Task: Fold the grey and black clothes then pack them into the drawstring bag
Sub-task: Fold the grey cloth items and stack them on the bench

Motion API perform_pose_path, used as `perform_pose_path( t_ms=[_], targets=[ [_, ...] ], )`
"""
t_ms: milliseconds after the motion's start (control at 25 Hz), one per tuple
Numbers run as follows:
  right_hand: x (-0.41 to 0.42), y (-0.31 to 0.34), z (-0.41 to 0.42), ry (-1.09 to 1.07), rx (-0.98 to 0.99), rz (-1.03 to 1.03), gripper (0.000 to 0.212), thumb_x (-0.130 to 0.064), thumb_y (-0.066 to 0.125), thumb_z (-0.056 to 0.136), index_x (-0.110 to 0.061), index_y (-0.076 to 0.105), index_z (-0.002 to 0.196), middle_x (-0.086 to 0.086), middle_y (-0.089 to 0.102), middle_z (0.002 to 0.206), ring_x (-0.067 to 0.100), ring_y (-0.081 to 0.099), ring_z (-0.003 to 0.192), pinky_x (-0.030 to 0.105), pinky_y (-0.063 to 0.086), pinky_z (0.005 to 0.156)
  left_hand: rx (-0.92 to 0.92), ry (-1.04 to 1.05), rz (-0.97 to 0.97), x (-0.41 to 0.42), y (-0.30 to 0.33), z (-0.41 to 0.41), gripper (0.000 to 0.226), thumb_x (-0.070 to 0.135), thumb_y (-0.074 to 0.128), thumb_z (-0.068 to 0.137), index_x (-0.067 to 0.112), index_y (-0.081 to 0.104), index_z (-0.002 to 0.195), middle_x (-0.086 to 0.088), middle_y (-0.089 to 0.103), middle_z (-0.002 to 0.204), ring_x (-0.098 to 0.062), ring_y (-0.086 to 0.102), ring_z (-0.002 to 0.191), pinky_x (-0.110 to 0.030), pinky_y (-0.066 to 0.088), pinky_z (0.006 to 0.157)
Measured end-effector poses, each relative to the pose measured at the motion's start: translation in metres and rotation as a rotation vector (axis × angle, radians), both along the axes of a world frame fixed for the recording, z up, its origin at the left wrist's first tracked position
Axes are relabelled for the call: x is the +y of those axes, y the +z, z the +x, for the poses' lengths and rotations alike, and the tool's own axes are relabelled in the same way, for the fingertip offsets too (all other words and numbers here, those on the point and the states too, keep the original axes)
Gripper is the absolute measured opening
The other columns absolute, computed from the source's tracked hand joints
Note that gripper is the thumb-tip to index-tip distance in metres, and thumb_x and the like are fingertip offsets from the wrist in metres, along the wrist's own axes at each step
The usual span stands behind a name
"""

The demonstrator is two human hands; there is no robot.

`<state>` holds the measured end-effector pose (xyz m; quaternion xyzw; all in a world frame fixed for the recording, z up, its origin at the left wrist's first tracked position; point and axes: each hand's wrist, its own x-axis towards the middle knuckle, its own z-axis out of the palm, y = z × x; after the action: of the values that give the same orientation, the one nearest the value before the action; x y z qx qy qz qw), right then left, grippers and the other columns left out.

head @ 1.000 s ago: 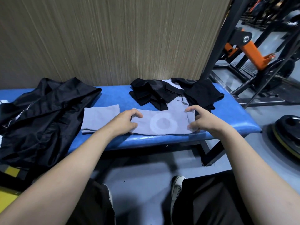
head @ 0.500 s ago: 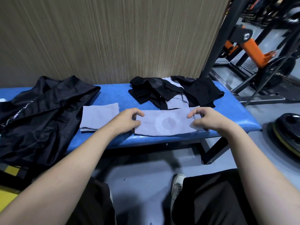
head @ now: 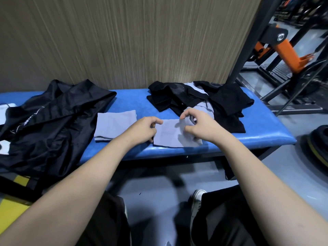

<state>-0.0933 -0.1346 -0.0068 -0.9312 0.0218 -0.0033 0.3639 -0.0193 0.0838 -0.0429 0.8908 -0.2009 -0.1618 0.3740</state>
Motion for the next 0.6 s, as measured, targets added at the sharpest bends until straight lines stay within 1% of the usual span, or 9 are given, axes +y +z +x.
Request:
perform_pose_path(
  t_ms=[80, 160, 200, 240, 320, 400, 480, 520, 600],
  targets=[
    [0.016, -0.006, 0.008, 0.059, 0.013, -0.038, 0.028, -0.011, 0.065, 0.079, -0.022, 0.062, 0.105, 0.014, 0.063, 0.095, 0.021, 0.055, 0.072, 0.038, 0.050, 0.071, 0.006, -0.007, 0.016, 0.002, 0.000, 0.001, 0.055, -0.004, 0.042, 0.086, 0.021, 0.057, 0.133, -0.008, 0.062, 0.099, -0.019, 0.072, 0.065, -0.043, 0.057, 0.084],
    [0.032, -0.010, 0.014, 0.120, 0.019, -0.053, 0.031, -0.015, 0.069, 0.080, -0.022, 0.061, 0.108, 0.002, 0.063, 0.092, 0.013, 0.055, 0.072, 0.032, 0.047, 0.068, 0.010, -0.034, 0.023, 0.003, 0.001, 0.000, 0.060, -0.005, 0.044, 0.085, 0.021, 0.051, 0.138, -0.008, 0.066, 0.107, -0.020, 0.073, 0.072, -0.046, 0.057, 0.084],
    [0.038, -0.012, 0.016, 0.152, 0.030, -0.058, 0.033, -0.017, 0.070, 0.080, -0.024, 0.060, 0.111, 0.000, 0.064, 0.092, 0.011, 0.055, 0.074, 0.030, 0.046, 0.069, 0.016, -0.045, 0.016, 0.003, 0.002, 0.000, 0.063, -0.005, 0.046, 0.085, 0.021, 0.047, 0.142, -0.005, 0.066, 0.108, -0.021, 0.073, 0.075, -0.045, 0.057, 0.084],
    [0.042, -0.014, 0.019, 0.183, 0.046, -0.061, 0.038, -0.019, 0.072, 0.080, -0.026, 0.058, 0.115, 0.001, 0.066, 0.094, 0.011, 0.056, 0.077, 0.028, 0.047, 0.071, 0.025, -0.048, 0.014, 0.004, 0.003, -0.001, 0.067, -0.004, 0.048, 0.085, 0.022, 0.040, 0.146, -0.002, 0.066, 0.109, -0.021, 0.072, 0.079, -0.044, 0.057, 0.085],
    [0.046, -0.015, 0.019, 0.229, 0.102, -0.056, 0.056, -0.026, 0.076, 0.080, -0.031, 0.050, 0.129, 0.003, 0.067, 0.094, 0.013, 0.058, 0.081, 0.022, 0.045, 0.074, 0.024, -0.047, 0.033, 0.004, 0.004, -0.001, 0.077, -0.002, 0.052, 0.087, 0.026, 0.025, 0.154, 0.002, 0.066, 0.111, -0.020, 0.070, 0.083, -0.039, 0.056, 0.086],
    [0.045, -0.014, 0.019, 0.245, 0.129, -0.040, 0.072, -0.030, 0.080, 0.078, -0.035, 0.041, 0.138, 0.000, 0.068, 0.094, 0.008, 0.060, 0.075, 0.023, 0.047, 0.075, 0.035, -0.030, 0.016, 0.004, 0.002, 0.000, 0.079, 0.002, 0.048, 0.088, 0.031, 0.017, 0.155, -0.001, 0.068, 0.107, -0.022, 0.070, 0.083, -0.041, 0.056, 0.088],
    [0.041, -0.014, 0.018, 0.229, 0.134, 0.028, 0.066, -0.026, 0.079, 0.079, -0.030, 0.041, 0.134, -0.002, 0.072, 0.095, 0.010, 0.064, 0.065, 0.028, 0.052, 0.077, 0.093, 0.013, -0.081, 0.004, -0.002, 0.003, 0.070, 0.009, 0.041, 0.091, 0.041, 0.022, 0.151, -0.005, 0.071, 0.095, -0.026, 0.072, 0.080, -0.048, 0.058, 0.086],
    [0.038, -0.013, 0.017, 0.214, 0.141, 0.083, 0.057, -0.021, 0.076, 0.081, -0.027, 0.044, 0.128, -0.001, 0.073, 0.094, 0.016, 0.068, 0.064, 0.032, 0.054, 0.078, 0.121, 0.033, -0.126, 0.003, -0.002, 0.004, 0.063, 0.015, 0.041, 0.094, 0.044, 0.027, 0.148, -0.005, 0.071, 0.088, -0.026, 0.072, 0.077, -0.048, 0.058, 0.085],
    [0.032, -0.012, 0.015, 0.187, 0.151, 0.181, 0.039, -0.012, 0.071, 0.083, -0.021, 0.050, 0.115, 0.001, 0.073, 0.093, 0.029, 0.071, 0.069, 0.037, 0.057, 0.078, 0.108, 0.021, -0.151, 0.001, 0.000, 0.002, 0.048, 0.027, 0.051, 0.096, 0.045, 0.042, 0.140, -0.002, 0.064, 0.076, -0.021, 0.068, 0.069, -0.041, 0.059, 0.083]
  ],
)
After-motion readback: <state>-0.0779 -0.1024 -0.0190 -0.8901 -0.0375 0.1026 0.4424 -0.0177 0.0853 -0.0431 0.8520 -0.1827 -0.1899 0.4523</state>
